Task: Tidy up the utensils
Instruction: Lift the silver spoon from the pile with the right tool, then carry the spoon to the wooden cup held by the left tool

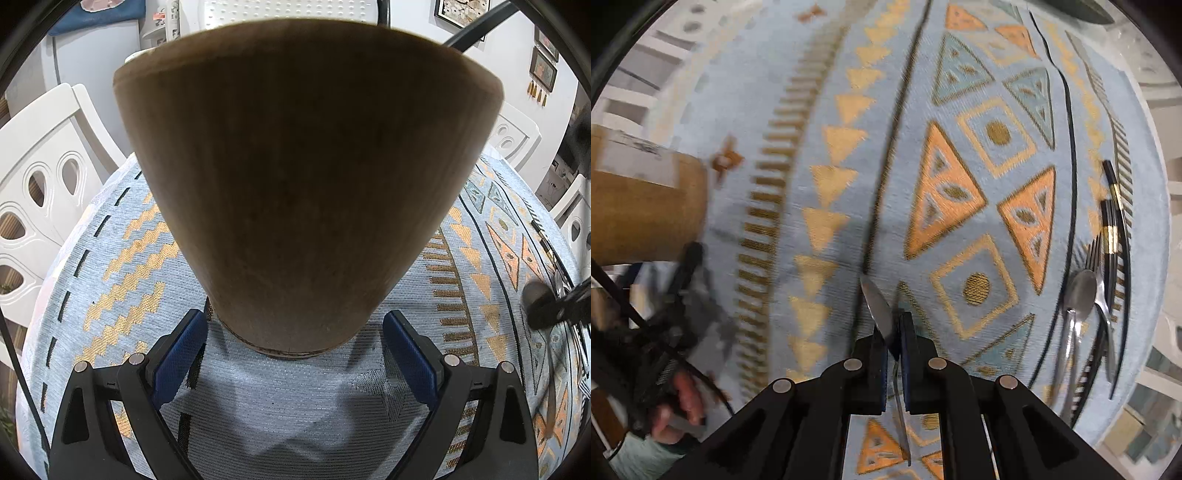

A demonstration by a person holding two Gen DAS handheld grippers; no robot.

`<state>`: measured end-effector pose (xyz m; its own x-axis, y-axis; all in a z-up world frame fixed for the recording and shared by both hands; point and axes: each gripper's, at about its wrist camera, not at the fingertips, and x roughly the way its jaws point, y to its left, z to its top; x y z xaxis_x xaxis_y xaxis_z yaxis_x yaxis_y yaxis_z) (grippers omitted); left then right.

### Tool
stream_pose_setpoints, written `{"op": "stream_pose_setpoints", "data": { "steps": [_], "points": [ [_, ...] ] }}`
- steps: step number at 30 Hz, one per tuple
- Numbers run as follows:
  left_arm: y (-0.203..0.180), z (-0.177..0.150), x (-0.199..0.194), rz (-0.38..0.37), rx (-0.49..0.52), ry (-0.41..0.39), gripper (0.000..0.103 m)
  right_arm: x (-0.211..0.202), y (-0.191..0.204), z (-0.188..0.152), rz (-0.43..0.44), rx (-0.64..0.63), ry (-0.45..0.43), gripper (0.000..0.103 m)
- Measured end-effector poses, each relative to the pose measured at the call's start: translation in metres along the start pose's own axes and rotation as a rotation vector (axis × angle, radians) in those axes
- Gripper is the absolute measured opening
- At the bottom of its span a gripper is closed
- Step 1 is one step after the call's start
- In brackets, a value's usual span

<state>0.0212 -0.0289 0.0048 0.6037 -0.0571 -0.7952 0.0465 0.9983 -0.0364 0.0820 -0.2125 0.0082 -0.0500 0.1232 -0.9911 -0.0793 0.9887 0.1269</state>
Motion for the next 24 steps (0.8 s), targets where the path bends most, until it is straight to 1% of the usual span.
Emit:
{"op": "stream_pose_setpoints", "data": {
  "steps": [2,3,4,8,9,11,13,14,17,19,21,24],
  "points": [
    [0.001,0.000,-0.001,0.001,0.000,0.000,0.096,-0.020,-0.002,0.001,0.036,-0.003,-0.071,0.004],
    [0.000,0.000,-0.001,0.002,0.000,0.000,0.096,-0.037,0.000,-0.001,0.056,-0.010,-0.130,0.004],
    [0.000,0.000,-0.001,0.001,0.000,0.000,0.096,-0.047,0.001,-0.002,0.068,-0.014,-0.162,0.004],
    [0.000,0.000,-0.001,0.002,0.000,0.000,0.096,-0.098,0.004,-0.004,0.058,-0.038,-0.362,0.005],
    [0.000,0.000,-0.001,0.002,0.000,0.000,0.096,-0.116,0.006,-0.004,0.072,-0.034,-0.424,0.004],
    [0.000,0.000,-0.001,0.002,-0.001,0.000,0.096,-0.136,-0.001,-0.002,0.114,-0.022,-0.499,0.004],
    [0.000,0.000,-0.001,0.001,-0.001,0.000,0.096,-0.164,-0.005,0.002,0.153,-0.016,-0.601,0.004],
    [-0.001,0.000,-0.001,0.001,-0.001,-0.001,0.096,-0.183,-0.004,-0.003,0.164,-0.018,-0.653,0.004],
    [-0.001,0.000,-0.001,0.004,-0.003,-0.004,0.096,-0.236,0.010,-0.006,0.203,-0.041,-0.827,0.004],
    [-0.002,0.000,-0.002,0.002,-0.004,-0.005,0.096,-0.260,0.019,-0.009,0.240,-0.063,-0.897,0.004],
    [-0.001,0.000,-0.003,0.002,-0.004,-0.005,0.096,-0.281,0.029,-0.013,0.305,-0.089,-0.958,0.004],
    [-0.002,0.000,-0.003,0.002,-0.003,-0.004,0.096,-0.297,0.051,-0.012,0.374,-0.127,-0.988,0.004]
  ]
}}
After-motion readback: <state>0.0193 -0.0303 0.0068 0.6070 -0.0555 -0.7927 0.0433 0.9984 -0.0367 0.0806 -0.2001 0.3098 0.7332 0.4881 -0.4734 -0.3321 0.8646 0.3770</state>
